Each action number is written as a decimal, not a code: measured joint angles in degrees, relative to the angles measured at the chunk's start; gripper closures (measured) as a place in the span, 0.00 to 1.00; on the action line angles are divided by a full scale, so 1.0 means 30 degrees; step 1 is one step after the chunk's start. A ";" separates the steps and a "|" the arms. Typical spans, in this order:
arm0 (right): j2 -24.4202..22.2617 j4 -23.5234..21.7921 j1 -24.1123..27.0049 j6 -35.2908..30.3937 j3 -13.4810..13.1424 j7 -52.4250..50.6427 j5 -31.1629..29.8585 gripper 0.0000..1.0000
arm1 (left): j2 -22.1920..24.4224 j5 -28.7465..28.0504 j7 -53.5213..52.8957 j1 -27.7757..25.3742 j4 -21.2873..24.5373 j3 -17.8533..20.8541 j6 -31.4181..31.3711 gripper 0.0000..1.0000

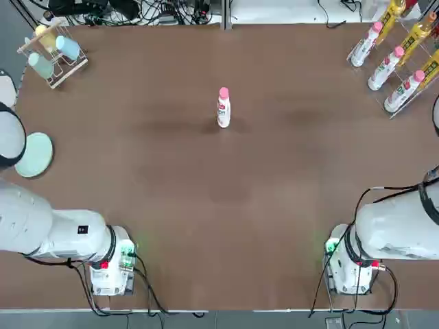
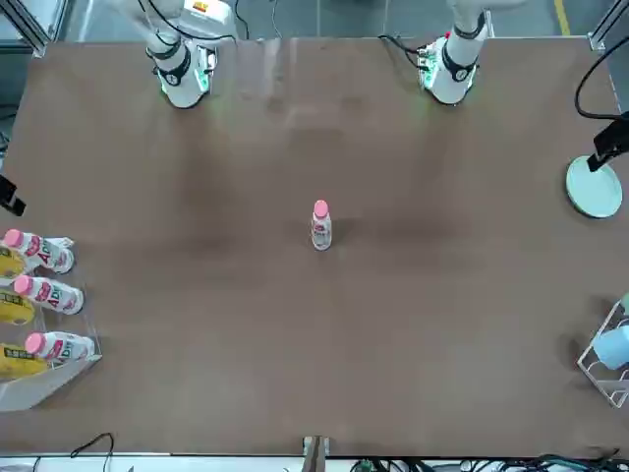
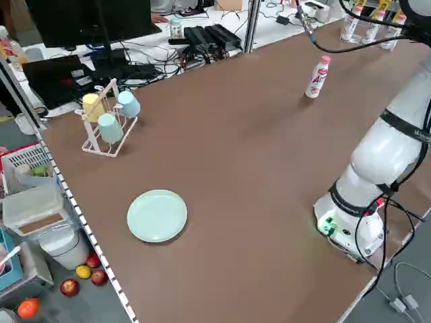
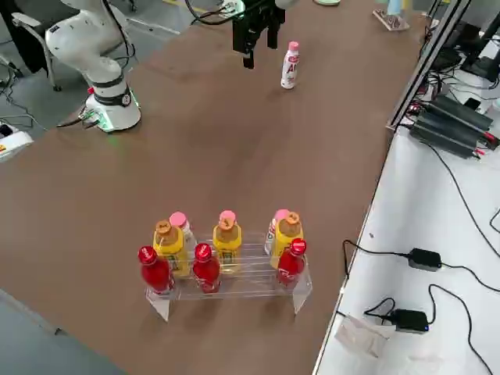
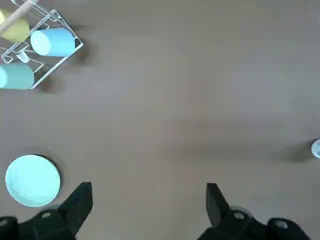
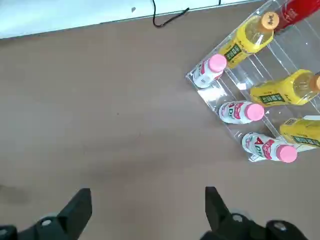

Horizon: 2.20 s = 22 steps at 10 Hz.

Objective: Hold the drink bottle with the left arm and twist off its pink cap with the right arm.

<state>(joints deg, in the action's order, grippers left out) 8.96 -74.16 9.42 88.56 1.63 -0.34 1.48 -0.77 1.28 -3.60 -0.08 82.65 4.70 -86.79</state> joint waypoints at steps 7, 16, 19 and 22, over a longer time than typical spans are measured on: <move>0.0000 0.0000 0.0000 -0.0031 0.0003 0.0000 0.0000 0.00 | -0.0666 0.0134 0.2439 0.0133 0.0290 -0.0195 -0.0361 0.00; 0.0021 -0.0001 0.0000 -0.0325 0.0006 -0.0001 -0.0001 0.00 | -0.3699 0.7882 2.3007 0.0316 0.0613 -0.2205 -0.1152 0.00; 0.0033 0.0002 -0.0003 -0.0342 0.0030 -0.0011 -0.0001 0.00 | -0.5390 1.1588 2.6140 0.0505 0.0995 -0.2738 -0.3558 0.00; 0.0045 0.0003 -0.0094 -0.0353 0.0116 -0.0032 -0.0001 0.00 | -0.6696 1.3217 2.7089 0.1236 0.1688 -0.3576 -0.7104 0.00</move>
<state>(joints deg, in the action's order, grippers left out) 9.09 -74.15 9.13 87.50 1.98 -0.44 1.48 -20.86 40.93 77.66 3.63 87.72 -6.03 -108.10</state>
